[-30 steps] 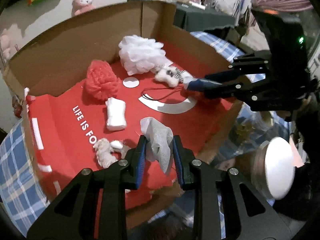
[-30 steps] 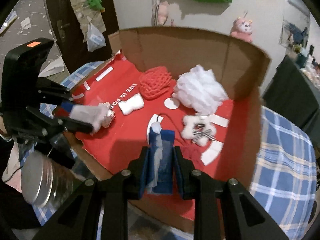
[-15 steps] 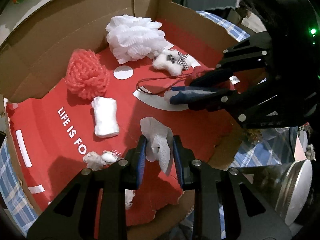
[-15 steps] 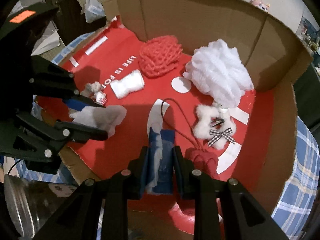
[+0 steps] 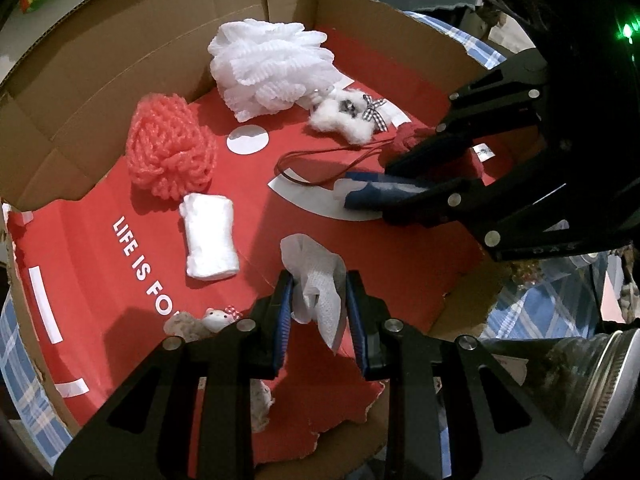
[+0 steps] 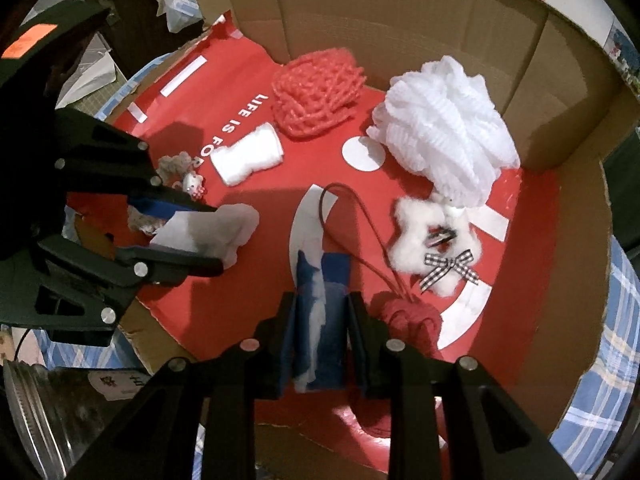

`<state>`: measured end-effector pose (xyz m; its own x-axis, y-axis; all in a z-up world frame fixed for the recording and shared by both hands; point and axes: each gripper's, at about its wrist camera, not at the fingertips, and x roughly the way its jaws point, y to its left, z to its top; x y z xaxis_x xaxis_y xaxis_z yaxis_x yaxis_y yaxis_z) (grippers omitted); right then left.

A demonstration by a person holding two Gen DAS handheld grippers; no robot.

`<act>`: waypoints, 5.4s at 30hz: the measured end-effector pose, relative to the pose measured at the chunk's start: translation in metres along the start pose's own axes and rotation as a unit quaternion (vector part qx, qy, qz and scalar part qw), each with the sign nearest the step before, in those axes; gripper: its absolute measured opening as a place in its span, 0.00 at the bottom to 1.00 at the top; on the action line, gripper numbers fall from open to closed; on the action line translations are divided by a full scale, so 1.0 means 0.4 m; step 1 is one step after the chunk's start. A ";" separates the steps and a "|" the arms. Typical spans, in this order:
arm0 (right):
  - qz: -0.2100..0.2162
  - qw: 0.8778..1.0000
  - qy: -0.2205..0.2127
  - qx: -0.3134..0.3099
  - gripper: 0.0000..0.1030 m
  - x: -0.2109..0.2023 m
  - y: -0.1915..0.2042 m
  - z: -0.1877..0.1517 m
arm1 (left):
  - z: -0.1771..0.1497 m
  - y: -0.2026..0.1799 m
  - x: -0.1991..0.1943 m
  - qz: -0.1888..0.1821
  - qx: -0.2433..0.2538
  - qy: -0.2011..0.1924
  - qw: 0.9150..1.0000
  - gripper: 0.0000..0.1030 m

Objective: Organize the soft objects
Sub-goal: 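Open the left tool to drop the tissue while the right tool releases the blue packet, then withdraw both tools from the box back over the table, then grasp the tan round sponge pad with the left tool while the right tool grasps the black pom-pom, then lift the sponge pad in the left tool while the right tool carries the pom-pom toward the box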

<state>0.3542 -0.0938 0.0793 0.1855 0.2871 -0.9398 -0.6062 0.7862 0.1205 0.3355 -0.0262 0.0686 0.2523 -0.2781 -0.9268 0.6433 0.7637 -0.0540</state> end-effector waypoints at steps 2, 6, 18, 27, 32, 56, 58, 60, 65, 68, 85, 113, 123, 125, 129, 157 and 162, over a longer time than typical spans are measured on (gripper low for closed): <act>0.010 1.000 0.001 0.003 0.27 0.003 -0.002 0.004 | 0.000 -0.002 0.002 0.004 0.003 0.000 1.000 0.24; 0.009 1.000 0.001 0.005 0.28 0.004 -0.005 0.008 | 0.003 -0.003 0.013 -0.005 -0.003 0.004 1.000 0.28; 0.013 1.000 -0.015 0.015 0.49 -0.021 -0.017 0.001 | 0.003 -0.003 -0.037 0.009 -0.011 -0.029 0.999 0.66; -0.011 0.998 -0.057 0.018 0.76 -0.125 0.001 -0.027 | -0.038 -0.011 -0.151 0.047 -0.051 -0.091 0.993 0.67; -0.028 0.993 -0.108 0.035 0.93 -0.233 0.014 -0.056 | -0.075 -0.060 -0.259 0.079 -0.070 -0.158 0.982 0.78; -0.140 0.911 -0.385 0.049 1.00 -0.601 0.356 -0.493 | -0.461 -0.391 -0.522 0.117 -0.141 -0.394 0.900 0.93; -0.145 0.906 -0.393 0.052 1.00 -0.592 0.379 -0.533 | -0.486 -0.416 -0.516 0.130 -0.144 -0.399 0.896 0.93; -0.160 0.900 -0.402 0.054 1.00 -0.581 0.400 -0.565 | -0.510 -0.444 -0.507 0.140 -0.138 -0.401 0.895 0.93; -0.169 0.896 -0.404 0.068 1.00 -0.532 0.430 -0.624 | -0.552 -0.475 -0.478 0.152 -0.148 -0.402 0.891 0.93; -0.168 0.897 -0.400 0.087 1.00 -0.489 0.433 -0.650 | -0.569 -0.482 -0.444 0.157 -0.156 -0.396 0.891 0.93; -0.150 0.927 -0.312 0.147 1.00 -0.220 0.365 -0.678 | -0.613 -0.399 -0.196 0.144 -0.208 -0.281 0.926 0.93; 0.081 0.968 -0.222 0.089 0.34 -0.124 0.304 -0.563 | -0.532 -0.328 -0.154 0.071 -0.166 -0.227 0.957 0.93; -0.046 0.971 -0.206 0.110 0.74 -0.150 0.237 -0.600 | -0.487 -0.380 -0.129 0.062 -0.136 -0.220 0.964 0.93; -0.051 0.970 -0.213 0.104 0.75 -0.154 0.236 -0.604 | -0.475 -0.388 -0.119 0.059 -0.128 -0.214 0.967 0.93; -0.051 0.970 -0.220 0.093 0.75 -0.154 0.226 -0.600 | -0.455 -0.399 -0.092 0.056 -0.108 -0.196 0.973 0.93; -0.049 0.968 -0.241 0.046 0.32 -0.172 0.299 -0.560 | -0.453 -0.415 -0.137 0.037 -0.067 -0.211 0.975 0.40; -0.055 0.969 -0.236 0.052 0.32 -0.175 0.296 -0.567 | -0.479 -0.387 -0.168 0.038 -0.077 -0.210 0.974 0.40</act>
<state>0.0942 -0.1448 0.0868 0.5925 0.3971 -0.7009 -0.4858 0.8702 0.0824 0.0807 -0.0142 0.0680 0.5892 -0.4074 -0.6978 0.5037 0.8604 -0.0770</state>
